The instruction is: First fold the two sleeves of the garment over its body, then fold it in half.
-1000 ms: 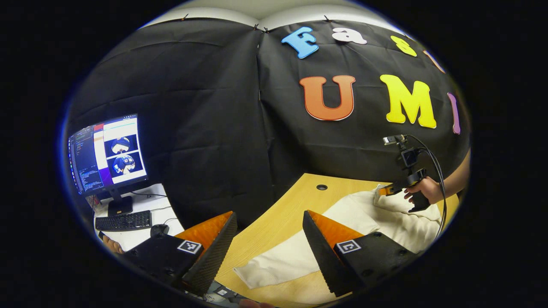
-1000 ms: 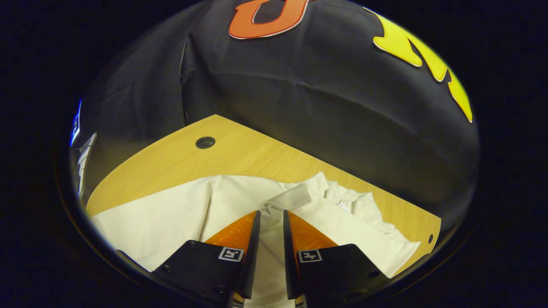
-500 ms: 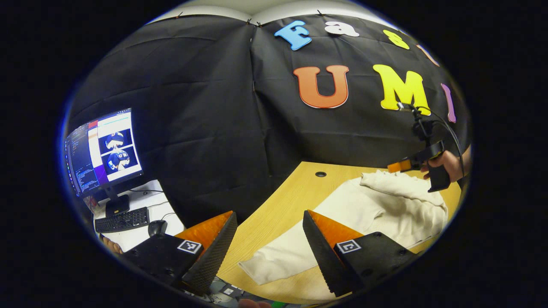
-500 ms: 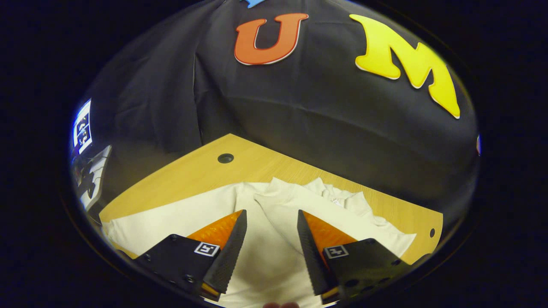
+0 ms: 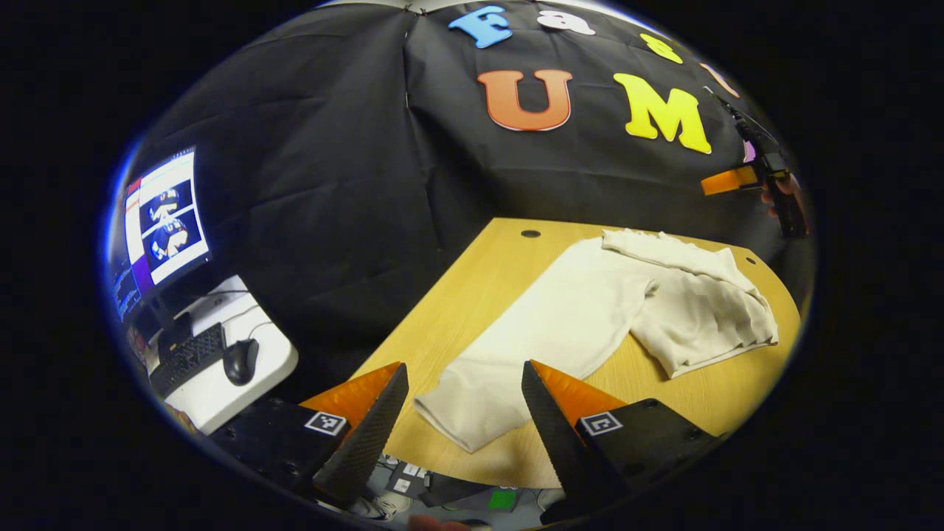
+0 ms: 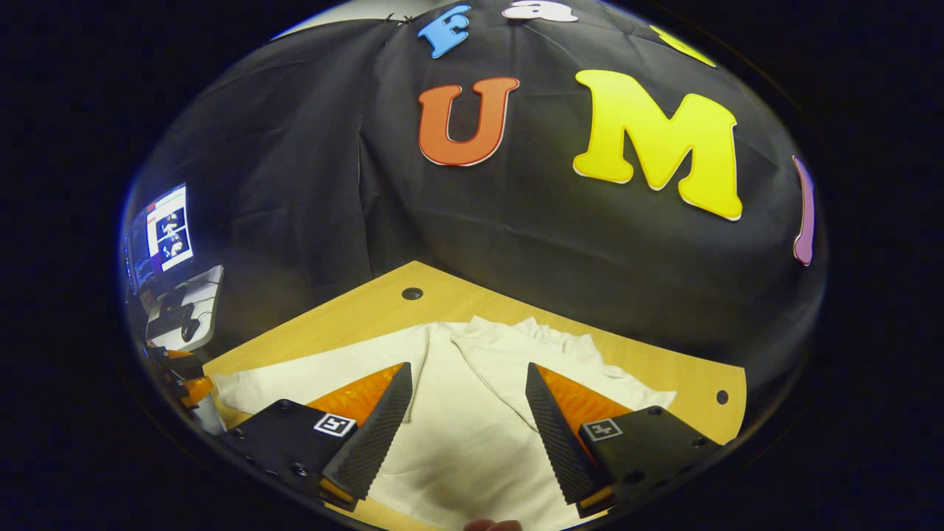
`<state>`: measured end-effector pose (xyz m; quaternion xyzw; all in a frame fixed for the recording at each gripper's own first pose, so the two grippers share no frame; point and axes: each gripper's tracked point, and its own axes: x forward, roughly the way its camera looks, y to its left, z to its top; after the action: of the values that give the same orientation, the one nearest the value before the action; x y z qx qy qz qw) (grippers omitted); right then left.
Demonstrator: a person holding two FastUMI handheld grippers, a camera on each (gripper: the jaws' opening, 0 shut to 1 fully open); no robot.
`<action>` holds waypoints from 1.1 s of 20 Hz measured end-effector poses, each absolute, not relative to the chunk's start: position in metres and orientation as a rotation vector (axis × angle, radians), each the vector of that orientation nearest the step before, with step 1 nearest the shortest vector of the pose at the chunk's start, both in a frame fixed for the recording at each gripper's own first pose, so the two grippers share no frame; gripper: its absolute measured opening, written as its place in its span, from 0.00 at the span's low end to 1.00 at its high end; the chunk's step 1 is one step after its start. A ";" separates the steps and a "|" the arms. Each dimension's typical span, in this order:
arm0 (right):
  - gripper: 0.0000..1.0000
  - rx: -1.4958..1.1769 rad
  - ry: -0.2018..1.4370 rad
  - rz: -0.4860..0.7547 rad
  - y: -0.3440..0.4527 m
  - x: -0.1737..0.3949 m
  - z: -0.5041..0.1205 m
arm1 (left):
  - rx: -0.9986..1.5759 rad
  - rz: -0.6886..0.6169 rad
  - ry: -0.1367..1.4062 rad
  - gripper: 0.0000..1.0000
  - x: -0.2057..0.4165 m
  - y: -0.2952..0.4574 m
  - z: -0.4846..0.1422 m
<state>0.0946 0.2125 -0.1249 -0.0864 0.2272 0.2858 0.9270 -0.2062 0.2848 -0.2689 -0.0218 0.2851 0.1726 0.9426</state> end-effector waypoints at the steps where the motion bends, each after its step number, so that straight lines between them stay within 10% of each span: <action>1: 0.95 -0.179 0.472 0.574 0.204 0.091 -0.125 | -0.050 0.363 0.587 0.99 -0.206 0.290 -0.276; 13: 0.96 -0.198 0.466 0.513 0.154 0.061 -0.120 | -0.143 0.332 0.663 0.94 -0.202 0.293 -0.326; 17: 0.96 -0.189 0.463 0.521 0.149 0.055 -0.117 | -0.167 0.334 0.695 0.75 -0.195 0.281 -0.327; 22: 0.96 -0.171 0.459 0.514 0.135 0.051 -0.112 | -0.180 0.376 0.711 0.20 -0.190 0.280 -0.326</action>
<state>0.0511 0.1347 -0.1118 -0.0839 0.2246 0.2516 0.9377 -0.1902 0.2796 -0.3259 -0.0873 0.3453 0.1827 0.9164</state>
